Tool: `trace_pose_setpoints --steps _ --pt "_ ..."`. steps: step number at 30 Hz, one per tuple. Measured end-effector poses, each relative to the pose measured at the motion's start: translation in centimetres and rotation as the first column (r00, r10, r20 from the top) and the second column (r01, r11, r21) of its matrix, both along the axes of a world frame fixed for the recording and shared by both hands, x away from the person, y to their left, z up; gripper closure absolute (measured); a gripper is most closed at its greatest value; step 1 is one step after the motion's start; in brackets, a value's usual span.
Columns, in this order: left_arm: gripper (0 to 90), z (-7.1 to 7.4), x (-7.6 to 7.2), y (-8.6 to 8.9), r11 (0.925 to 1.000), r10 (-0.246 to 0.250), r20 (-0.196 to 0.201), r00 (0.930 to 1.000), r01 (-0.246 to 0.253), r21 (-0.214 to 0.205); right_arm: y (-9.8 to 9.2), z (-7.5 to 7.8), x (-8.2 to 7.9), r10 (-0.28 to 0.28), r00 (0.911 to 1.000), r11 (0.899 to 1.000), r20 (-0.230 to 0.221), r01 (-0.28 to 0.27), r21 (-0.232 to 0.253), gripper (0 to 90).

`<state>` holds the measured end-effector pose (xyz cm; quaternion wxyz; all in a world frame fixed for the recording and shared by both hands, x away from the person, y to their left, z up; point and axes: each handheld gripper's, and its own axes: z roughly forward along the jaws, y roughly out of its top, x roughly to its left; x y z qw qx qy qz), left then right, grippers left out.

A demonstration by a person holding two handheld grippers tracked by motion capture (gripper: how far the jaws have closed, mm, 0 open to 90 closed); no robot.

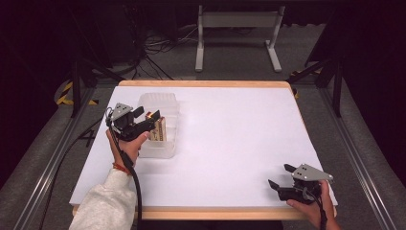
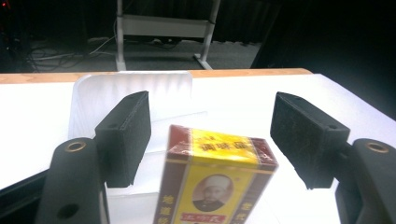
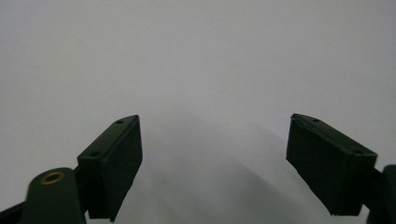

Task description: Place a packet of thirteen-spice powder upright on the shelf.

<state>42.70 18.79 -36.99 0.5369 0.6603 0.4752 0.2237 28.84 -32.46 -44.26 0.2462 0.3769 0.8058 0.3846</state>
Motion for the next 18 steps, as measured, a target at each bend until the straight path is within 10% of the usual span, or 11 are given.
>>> trace_pose_setpoints --steps 18 --pt "23.4 -0.03 -0.40 0.91 0.9989 -0.033 -0.017 0.9993 0.034 0.033 0.25 0.09 -0.06 0.008 1.0000 1.000 0.003 -0.008 -0.004 19.3"
